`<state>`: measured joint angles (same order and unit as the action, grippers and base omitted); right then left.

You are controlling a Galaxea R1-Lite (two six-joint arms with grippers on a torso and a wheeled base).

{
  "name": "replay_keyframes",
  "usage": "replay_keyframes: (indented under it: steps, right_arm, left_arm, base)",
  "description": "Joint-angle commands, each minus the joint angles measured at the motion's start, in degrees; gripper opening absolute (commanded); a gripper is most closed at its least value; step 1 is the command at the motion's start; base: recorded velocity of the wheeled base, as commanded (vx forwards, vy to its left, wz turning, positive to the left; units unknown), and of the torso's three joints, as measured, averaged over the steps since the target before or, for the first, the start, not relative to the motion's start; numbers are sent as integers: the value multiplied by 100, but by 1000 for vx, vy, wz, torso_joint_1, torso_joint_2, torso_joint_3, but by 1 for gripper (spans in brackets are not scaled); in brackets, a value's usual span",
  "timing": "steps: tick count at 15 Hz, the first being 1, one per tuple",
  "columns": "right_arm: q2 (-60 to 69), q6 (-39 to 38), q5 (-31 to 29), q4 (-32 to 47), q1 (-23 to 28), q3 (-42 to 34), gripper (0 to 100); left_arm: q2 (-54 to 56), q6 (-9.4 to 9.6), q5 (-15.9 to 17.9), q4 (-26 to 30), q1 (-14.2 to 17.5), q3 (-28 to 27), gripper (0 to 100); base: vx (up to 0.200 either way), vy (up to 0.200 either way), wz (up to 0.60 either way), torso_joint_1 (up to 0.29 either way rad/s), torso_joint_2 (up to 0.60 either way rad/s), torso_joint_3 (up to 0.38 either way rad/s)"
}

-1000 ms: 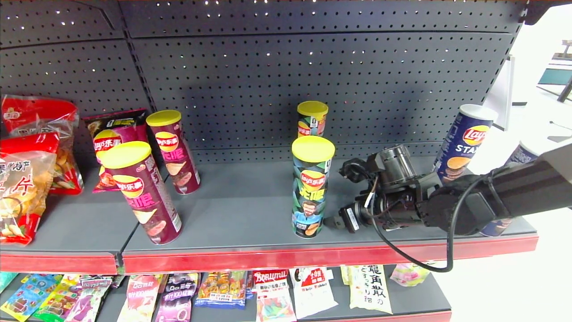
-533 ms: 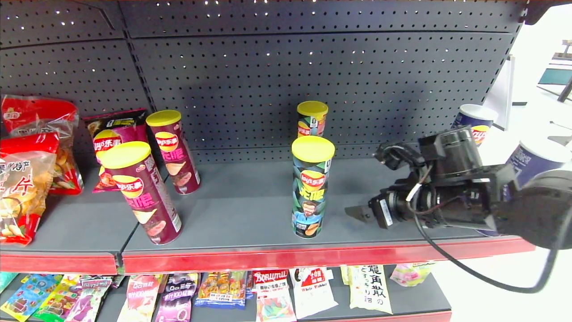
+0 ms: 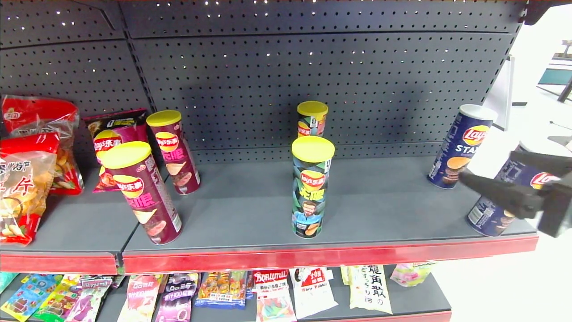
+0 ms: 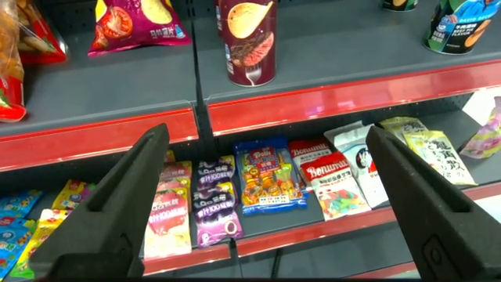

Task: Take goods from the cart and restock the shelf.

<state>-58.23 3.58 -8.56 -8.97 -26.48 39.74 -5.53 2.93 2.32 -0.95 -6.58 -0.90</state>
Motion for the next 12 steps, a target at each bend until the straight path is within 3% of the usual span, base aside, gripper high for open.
replay_keyframes:
  steps: [1,2,5,9,12]
  right_arm:
    - [2580,248,-252,53,1285,-1373,100]
    - [3178,345,-260,133,1619,-1856,100]
    - [3705,99,-225,950,2709,-2216,100]
    - [5191,301,-93,1231,2639,-3368,100]
    - [5771,345,979,1240,2613,-3658,100]
  left_arm:
    - [-9,6,-3,-2,-1,-6,100]
    - [-9,-3,-3,-2,-1,2,100]
    - [-9,-11,32,-2,-1,2,100]
    - [-9,-20,58,-2,-1,2,100]
    - [-9,6,76,-10,-1,2,100]
  base:
    - [0,0,0,0,0,0]
    - [0,0,0,0,0,0]
    - [0,0,0,0,0,0]
    - [0,0,0,0,0,0]
    - [0,0,0,0,0,0]
